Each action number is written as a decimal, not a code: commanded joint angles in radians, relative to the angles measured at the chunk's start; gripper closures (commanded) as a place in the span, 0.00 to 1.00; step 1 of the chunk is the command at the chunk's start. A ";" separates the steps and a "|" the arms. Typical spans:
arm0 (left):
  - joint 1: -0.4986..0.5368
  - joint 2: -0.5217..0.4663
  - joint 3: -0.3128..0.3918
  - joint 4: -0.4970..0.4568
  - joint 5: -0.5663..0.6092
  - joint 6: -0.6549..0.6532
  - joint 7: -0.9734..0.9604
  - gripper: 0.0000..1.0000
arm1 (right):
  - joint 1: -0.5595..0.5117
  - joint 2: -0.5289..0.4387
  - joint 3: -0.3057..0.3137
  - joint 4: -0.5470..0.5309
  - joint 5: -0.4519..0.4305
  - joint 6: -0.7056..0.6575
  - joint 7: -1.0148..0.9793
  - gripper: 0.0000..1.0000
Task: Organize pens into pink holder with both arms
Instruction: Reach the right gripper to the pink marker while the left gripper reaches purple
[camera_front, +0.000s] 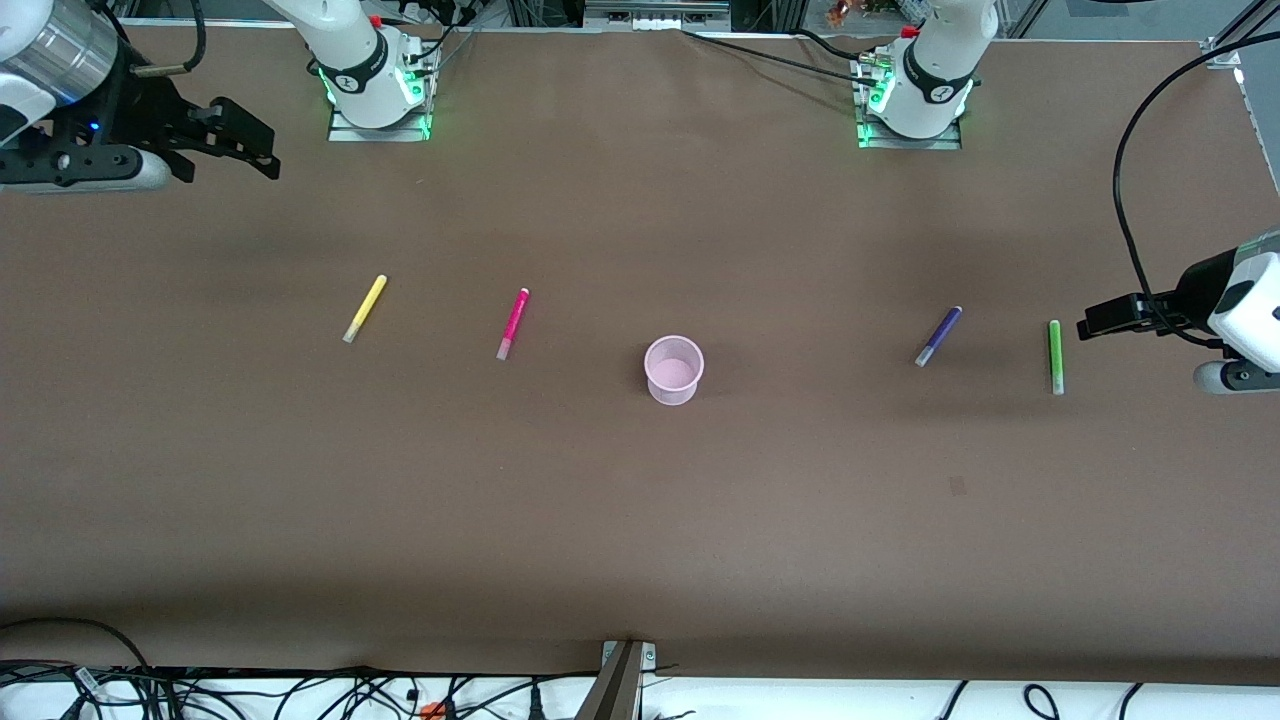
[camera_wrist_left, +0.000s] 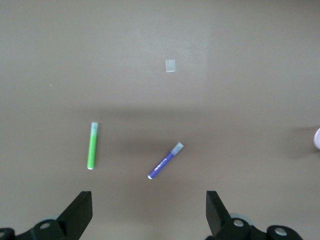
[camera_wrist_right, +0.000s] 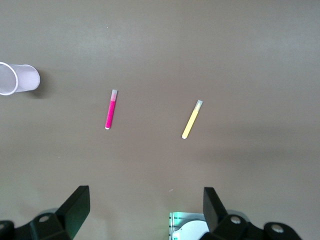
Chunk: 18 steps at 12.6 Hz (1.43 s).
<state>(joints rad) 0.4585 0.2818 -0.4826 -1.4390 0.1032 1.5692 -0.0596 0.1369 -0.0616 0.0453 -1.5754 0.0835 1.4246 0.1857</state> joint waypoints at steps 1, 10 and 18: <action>-0.006 -0.009 -0.014 0.050 0.062 -0.064 0.075 0.00 | -0.013 0.009 0.025 0.009 -0.025 -0.015 0.039 0.00; 0.002 -0.007 -0.007 0.048 0.035 -0.115 0.117 0.00 | 0.012 0.072 0.304 -0.536 0.107 0.522 0.671 0.00; -0.001 -0.006 -0.005 -0.348 -0.008 0.193 -0.565 0.00 | 0.092 0.379 0.377 -0.738 0.099 1.085 0.839 0.05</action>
<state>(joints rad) 0.4551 0.3066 -0.4896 -1.6723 0.1219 1.6586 -0.4508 0.2196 0.2904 0.4260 -2.3024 0.1761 2.4486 1.0171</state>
